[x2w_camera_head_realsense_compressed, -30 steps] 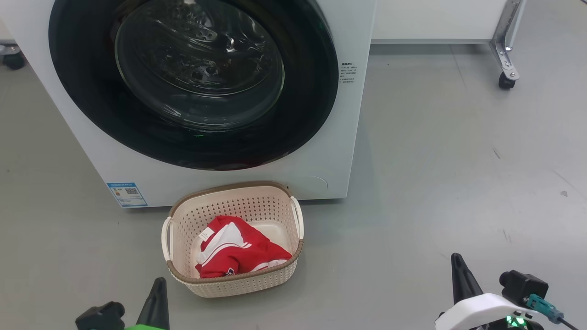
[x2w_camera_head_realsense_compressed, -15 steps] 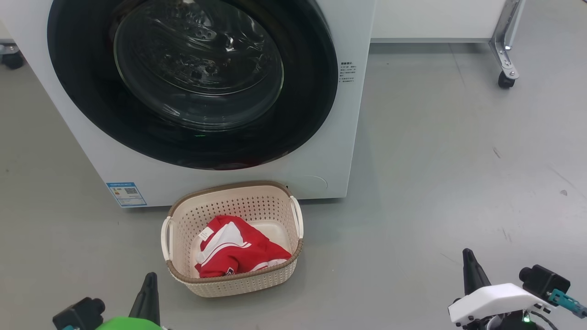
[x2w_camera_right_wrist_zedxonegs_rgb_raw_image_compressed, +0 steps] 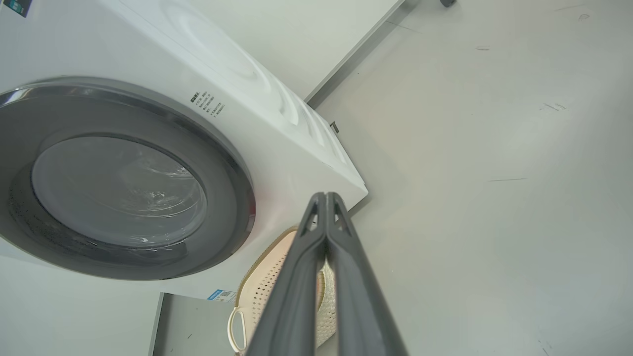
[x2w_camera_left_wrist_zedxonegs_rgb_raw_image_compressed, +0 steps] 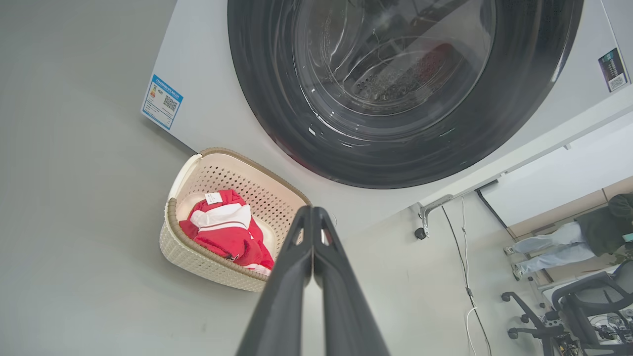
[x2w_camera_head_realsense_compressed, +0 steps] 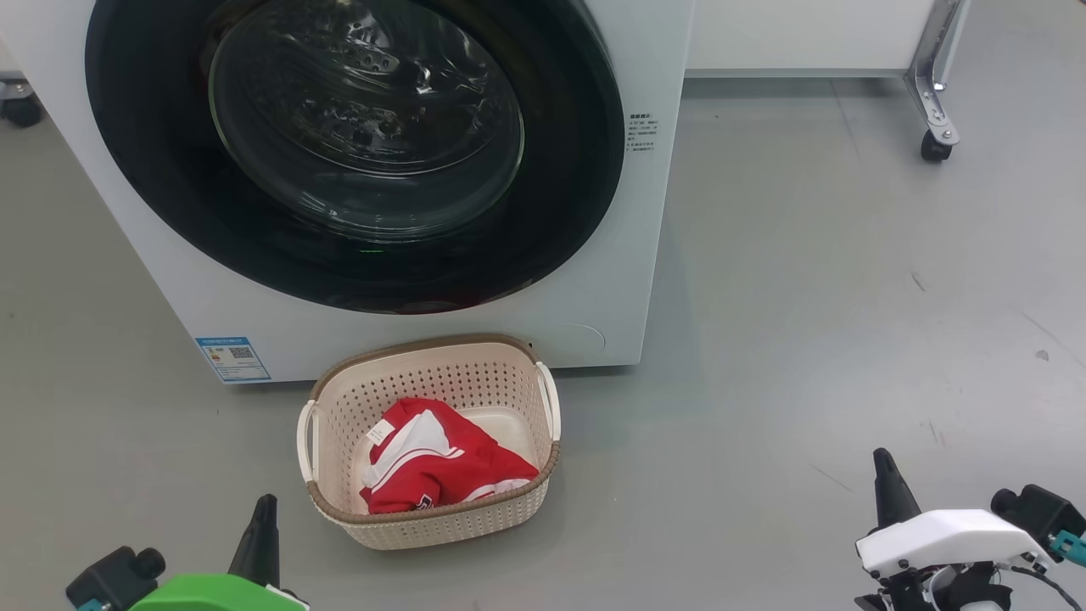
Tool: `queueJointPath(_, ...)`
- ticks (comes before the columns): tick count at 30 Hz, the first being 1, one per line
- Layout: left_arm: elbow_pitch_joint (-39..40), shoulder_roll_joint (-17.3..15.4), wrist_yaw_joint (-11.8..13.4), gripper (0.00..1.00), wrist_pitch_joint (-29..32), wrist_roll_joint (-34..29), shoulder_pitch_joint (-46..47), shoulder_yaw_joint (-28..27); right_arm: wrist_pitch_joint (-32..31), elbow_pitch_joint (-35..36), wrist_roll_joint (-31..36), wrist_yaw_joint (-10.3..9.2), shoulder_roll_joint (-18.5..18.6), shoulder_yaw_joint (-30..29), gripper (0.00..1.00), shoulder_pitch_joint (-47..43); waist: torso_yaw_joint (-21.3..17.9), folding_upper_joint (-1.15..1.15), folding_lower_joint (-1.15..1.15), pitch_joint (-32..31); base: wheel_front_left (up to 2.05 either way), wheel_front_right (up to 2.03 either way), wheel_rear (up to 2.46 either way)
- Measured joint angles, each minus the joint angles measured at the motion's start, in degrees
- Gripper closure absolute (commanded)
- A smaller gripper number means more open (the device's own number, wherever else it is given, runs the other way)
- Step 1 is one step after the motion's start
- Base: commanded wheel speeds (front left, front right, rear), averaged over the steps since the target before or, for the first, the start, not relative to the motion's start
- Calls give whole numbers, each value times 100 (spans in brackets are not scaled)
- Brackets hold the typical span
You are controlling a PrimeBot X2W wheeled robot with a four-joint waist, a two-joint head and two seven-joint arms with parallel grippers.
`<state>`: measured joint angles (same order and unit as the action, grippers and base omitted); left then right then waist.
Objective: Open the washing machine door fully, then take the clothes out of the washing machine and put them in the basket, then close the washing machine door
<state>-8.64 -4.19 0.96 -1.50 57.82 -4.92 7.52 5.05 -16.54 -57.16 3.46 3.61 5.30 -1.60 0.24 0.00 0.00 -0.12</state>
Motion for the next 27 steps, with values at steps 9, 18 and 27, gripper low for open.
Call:
queueJointPath(9,-90,-15,-130,100,87,666,126,-138,-176,5,-664,57,1,-188,100,55,-5,0,0,6,0,0,0)
queueJointPath(18,-202,-22,-245,100,145,1344,240,-260,-333,10,-1326,119,1,-372,100,137,-9,0,0,11,0,0,0)
queueJointPath(27,-309,-27,-402,100,210,2025,372,-399,-517,15,-1984,179,2,-559,100,247,-14,0,0,17,0,0,0)
